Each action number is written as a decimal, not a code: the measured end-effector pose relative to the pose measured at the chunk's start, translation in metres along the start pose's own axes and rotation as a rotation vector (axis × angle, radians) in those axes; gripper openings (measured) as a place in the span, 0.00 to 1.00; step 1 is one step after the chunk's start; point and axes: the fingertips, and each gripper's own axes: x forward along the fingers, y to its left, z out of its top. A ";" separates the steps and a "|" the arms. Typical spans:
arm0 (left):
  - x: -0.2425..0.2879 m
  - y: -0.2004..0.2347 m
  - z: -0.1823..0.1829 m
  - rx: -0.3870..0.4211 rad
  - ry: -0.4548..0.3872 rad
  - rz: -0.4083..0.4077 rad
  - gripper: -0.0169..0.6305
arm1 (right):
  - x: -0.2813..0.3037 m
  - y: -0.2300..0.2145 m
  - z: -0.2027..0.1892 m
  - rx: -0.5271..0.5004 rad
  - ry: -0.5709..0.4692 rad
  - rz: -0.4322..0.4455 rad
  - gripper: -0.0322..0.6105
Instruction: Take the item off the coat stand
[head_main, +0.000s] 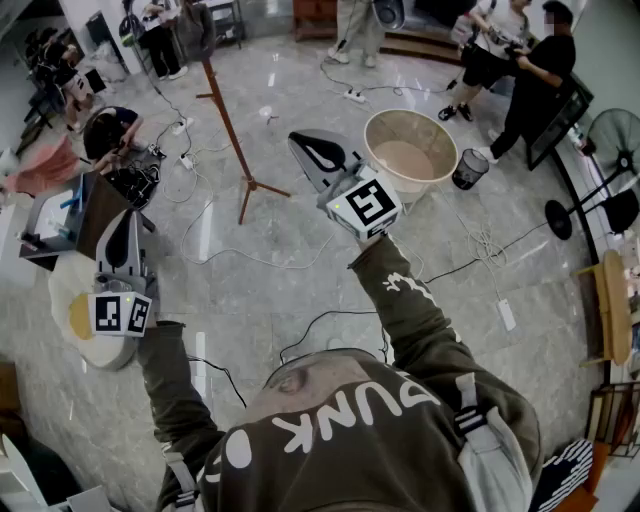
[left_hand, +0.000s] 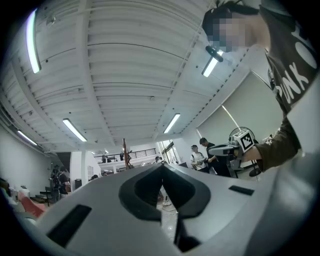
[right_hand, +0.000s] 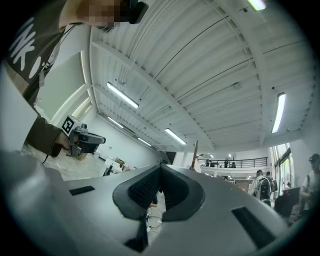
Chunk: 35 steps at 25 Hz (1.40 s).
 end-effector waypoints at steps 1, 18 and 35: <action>0.001 -0.001 0.000 0.000 0.000 0.000 0.03 | -0.001 -0.001 0.000 0.000 0.003 -0.001 0.06; 0.006 -0.007 -0.001 0.003 0.007 -0.004 0.03 | 0.004 0.002 -0.011 0.035 0.008 0.046 0.33; 0.029 -0.026 0.001 0.039 0.029 0.027 0.03 | 0.009 -0.029 -0.023 0.008 -0.030 0.071 0.78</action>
